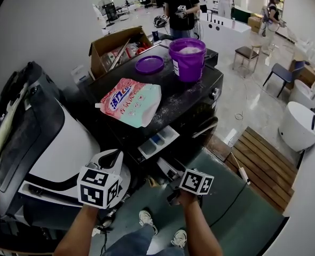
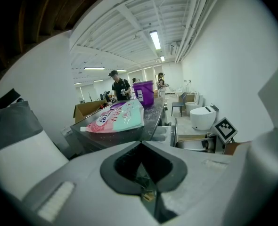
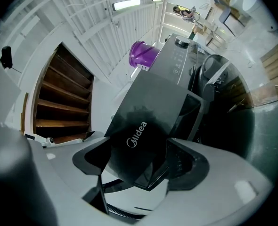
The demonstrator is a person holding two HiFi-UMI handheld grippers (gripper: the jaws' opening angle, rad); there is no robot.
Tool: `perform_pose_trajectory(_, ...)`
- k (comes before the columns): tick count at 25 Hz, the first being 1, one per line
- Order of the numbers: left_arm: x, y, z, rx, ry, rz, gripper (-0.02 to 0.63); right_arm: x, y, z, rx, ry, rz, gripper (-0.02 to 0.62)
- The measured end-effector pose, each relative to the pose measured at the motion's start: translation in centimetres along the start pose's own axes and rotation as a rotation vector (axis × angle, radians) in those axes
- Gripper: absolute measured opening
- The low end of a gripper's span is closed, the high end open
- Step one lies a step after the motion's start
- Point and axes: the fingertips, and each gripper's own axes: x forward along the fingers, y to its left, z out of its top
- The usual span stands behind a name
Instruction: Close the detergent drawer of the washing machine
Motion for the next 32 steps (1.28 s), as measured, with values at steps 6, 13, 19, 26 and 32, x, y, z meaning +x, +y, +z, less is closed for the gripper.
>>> perform_pose_trajectory(6, 0.5, 0.6, -0.4, -0.004, 0.001, -0.009, 0.002, 1.3, 0.1, 0.1, 0.01, -0.01, -0.001, 0.371)
perform_pose_trajectory(13, 1.0, 1.4, -0.4, -0.002, -0.002, -0.016, 0.002, 2.7, 0.0, 0.2, 0.011, -0.01, -0.001, 0.371)
perform_pose_trajectory(19, 1.3, 1.9, -0.6, -0.006, -0.001, -0.02, 0.002, 3.7, 0.1, 0.3, 0.01, -0.004, -0.004, 0.373)
perform_pose_trajectory(26, 1.5, 2.6, -0.4, -0.011, -0.008, -0.019, 0.002, 4.9, 0.1, 0.5, -0.014, 0.008, -0.034, 0.368)
perform_pose_trajectory(32, 1.3, 3.1, -0.5, -0.018, -0.007, -0.009, 0.002, 5.7, 0.4, 0.9, -0.029, 0.018, -0.043, 0.348)
